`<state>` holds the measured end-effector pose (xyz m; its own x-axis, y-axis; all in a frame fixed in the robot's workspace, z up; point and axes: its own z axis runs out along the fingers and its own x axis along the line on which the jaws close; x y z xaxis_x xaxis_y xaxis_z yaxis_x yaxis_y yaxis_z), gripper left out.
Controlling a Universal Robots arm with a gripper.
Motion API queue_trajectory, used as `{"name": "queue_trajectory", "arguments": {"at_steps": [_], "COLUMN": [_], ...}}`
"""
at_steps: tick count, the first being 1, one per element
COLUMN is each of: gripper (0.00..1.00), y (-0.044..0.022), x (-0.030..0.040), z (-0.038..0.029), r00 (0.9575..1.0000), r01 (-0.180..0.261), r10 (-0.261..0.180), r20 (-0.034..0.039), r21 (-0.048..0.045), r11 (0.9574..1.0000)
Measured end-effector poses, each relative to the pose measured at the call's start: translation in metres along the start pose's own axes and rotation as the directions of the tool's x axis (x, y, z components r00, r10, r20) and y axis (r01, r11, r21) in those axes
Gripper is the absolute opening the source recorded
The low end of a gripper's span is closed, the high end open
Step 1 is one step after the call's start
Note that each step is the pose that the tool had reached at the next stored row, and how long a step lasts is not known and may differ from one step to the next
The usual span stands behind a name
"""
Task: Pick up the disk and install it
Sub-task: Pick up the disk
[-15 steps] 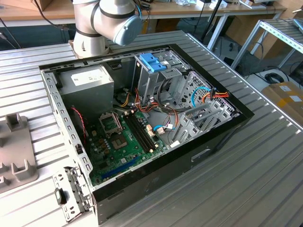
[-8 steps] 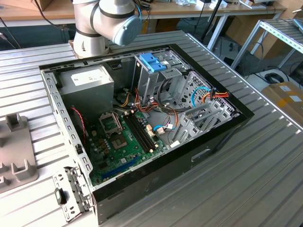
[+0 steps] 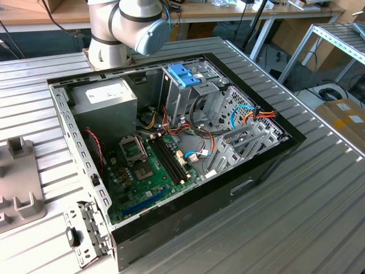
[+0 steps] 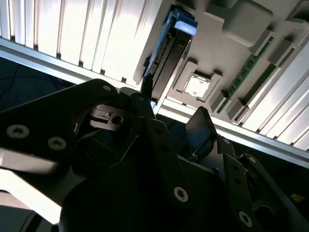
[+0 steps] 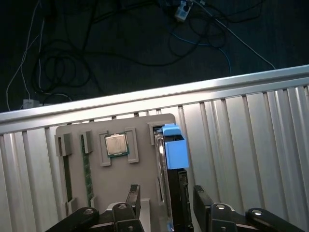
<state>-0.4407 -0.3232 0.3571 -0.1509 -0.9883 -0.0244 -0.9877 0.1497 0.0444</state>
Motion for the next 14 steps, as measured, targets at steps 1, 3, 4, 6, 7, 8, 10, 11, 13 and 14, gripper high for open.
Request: {"name": "queue_trajectory", "arguments": {"at_steps": [1, 3, 4, 6, 7, 8, 10, 11, 13, 14], "gripper": [0.56, 0.56, 0.56, 0.56, 0.56, 0.56, 0.56, 0.56, 0.56, 0.56], "y": [0.0001, 0.0003, 0.0004, 0.0013, 0.002, 0.0027, 0.0046, 0.0053, 0.0071, 0.0082], "x": [-0.0002, -0.0013, -0.002, -0.003, -0.0033, -0.0034, -0.0037, -0.0038, -0.0041, -0.0043], "z": [0.0003, 0.0012, 0.0018, 0.0031, 0.0036, 0.0042, 0.0062, 0.0069, 0.0087, 0.0102], "r00": [1.0, 0.9998, 0.9997, 0.9995, 0.9994, 0.9994, 0.9992, 0.9991, 0.9989, 0.9987], "r01": [0.008, 0.021, 0.026, 0.032, 0.034, 0.036, 0.04, 0.042, 0.047, 0.052], "r10": [-0.008, -0.021, -0.026, -0.032, -0.034, -0.036, -0.04, -0.042, -0.047, -0.052], "r20": [-0.0003, -0.0008, -0.0011, -0.0012, -0.0015, -0.0016, -0.0016, -0.0018, -0.002, -0.0021], "r21": [-0.0002, -0.0004, -0.0006, -0.0006, -0.0009, -0.001, -0.0009, -0.001, -0.0011, -0.001], "r11": [1.0, 0.9998, 0.9997, 0.9995, 0.9994, 0.9994, 0.9992, 0.9991, 0.9989, 0.9987]}}
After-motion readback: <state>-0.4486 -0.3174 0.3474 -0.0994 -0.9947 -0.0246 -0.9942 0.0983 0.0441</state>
